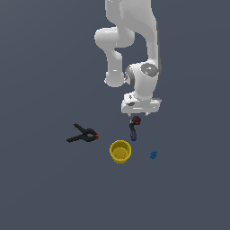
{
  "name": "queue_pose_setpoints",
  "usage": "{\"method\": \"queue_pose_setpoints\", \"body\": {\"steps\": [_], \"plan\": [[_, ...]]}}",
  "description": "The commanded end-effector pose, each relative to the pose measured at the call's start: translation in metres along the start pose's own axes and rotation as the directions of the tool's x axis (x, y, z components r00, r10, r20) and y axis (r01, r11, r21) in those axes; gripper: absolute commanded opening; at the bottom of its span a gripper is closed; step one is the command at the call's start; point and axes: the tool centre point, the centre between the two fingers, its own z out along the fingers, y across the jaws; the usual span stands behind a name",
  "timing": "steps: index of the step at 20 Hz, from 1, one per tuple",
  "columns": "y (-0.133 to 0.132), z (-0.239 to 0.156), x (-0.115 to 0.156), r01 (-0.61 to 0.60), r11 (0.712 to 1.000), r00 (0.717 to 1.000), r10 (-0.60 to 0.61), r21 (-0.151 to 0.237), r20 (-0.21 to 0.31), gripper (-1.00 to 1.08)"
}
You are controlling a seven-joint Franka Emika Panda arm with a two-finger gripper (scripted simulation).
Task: Pick up a designated object from a clutter of objects.
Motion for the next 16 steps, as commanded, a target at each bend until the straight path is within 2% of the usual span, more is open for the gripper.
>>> {"method": "queue_pose_setpoints", "body": {"steps": [1, 16], "plan": [[0.000, 0.001, 0.000, 0.000, 1.000, 1.000, 0.000, 0.000, 0.000, 1.00], [0.000, 0.048, -0.002, 0.000, 1.000, 1.000, 0.000, 0.001, 0.000, 1.00]]}}
